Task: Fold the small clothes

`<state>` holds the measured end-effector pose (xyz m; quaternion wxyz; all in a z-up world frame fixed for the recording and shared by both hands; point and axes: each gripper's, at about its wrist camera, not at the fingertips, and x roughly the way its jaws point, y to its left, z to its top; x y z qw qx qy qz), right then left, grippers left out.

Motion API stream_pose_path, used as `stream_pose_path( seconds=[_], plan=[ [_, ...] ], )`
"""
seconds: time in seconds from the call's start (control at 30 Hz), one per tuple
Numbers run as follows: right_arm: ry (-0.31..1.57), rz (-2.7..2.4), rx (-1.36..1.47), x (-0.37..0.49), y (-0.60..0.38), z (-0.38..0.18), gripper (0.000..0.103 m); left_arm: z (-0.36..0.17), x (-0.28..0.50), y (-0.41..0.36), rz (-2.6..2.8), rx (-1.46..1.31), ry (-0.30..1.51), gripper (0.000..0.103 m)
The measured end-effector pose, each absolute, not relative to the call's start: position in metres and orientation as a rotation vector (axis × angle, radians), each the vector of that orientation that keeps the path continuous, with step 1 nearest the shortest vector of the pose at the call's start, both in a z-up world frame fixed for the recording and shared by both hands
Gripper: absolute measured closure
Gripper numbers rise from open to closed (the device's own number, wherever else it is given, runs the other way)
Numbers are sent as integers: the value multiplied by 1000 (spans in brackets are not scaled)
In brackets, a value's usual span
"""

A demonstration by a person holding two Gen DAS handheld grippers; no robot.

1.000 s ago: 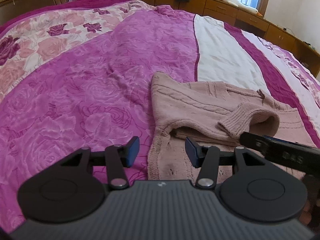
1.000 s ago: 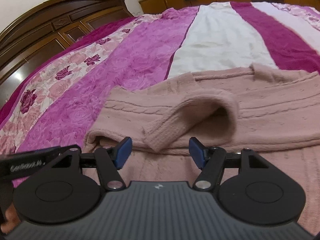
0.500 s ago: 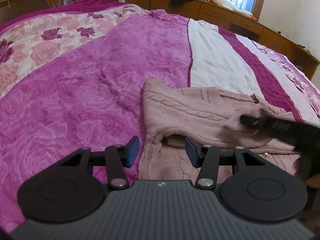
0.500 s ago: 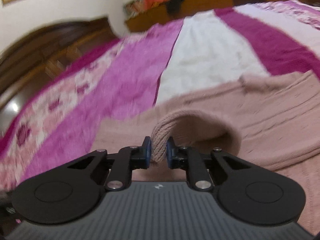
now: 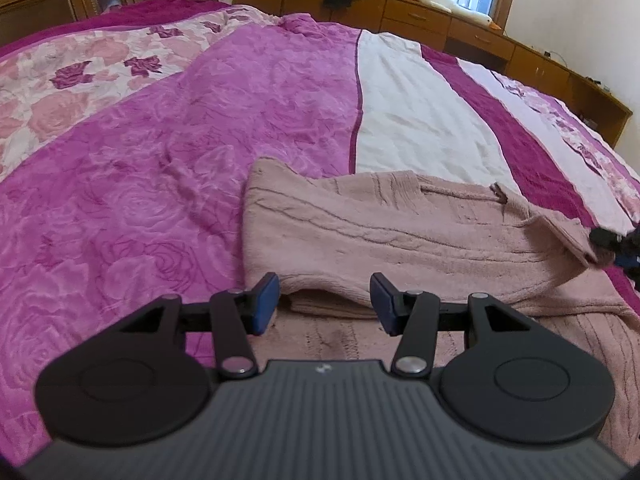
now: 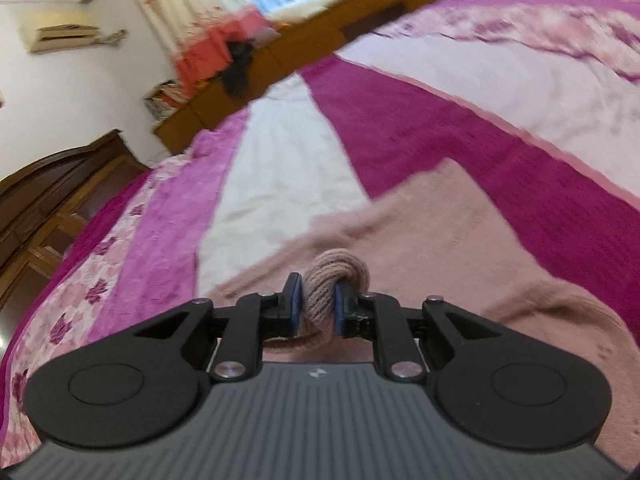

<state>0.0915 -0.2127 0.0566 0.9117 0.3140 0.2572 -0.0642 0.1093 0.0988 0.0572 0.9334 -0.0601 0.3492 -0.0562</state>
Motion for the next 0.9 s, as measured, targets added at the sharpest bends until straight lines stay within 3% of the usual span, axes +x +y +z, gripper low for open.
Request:
stream_pose_path(
  seconds=[0.03, 0.13, 0.17, 0.2, 0.23, 0.37, 0.63, 0.8, 0.83, 0.87, 0.9],
  plan=[
    [545, -137, 647, 91, -216, 51, 81, 56, 110, 97, -116, -119, 716, 51],
    [566, -155, 650, 84, -227, 38, 63, 54, 111, 94, -115, -103, 721, 51],
    [558, -182, 640, 82, -226, 36, 46, 54, 112, 93, -113, -99, 722, 51],
    [537, -214, 632, 77, -227, 35, 35, 53, 113, 93, -112, -98, 724, 51],
    [518, -224, 635, 73, -231, 34, 34, 52, 113, 93, -112, -98, 726, 51],
    [496, -172, 655, 68, -244, 36, 34, 50, 116, 91, -109, -91, 731, 51],
    [593, -146, 350, 108, -245, 35, 33, 49, 119, 88, -106, -85, 734, 51],
    [679, -135, 381, 130, -257, 15, 36, 48, 121, 87, -106, -80, 728, 51],
    [679, -123, 387, 131, -257, 13, 38, 48, 122, 87, -104, -80, 728, 51],
    [676, -114, 385, 133, -255, 11, 46, 48, 122, 87, -105, -80, 728, 51],
    [676, -112, 373, 135, -253, 10, 62, 47, 123, 87, -103, -81, 728, 51]
  ],
)
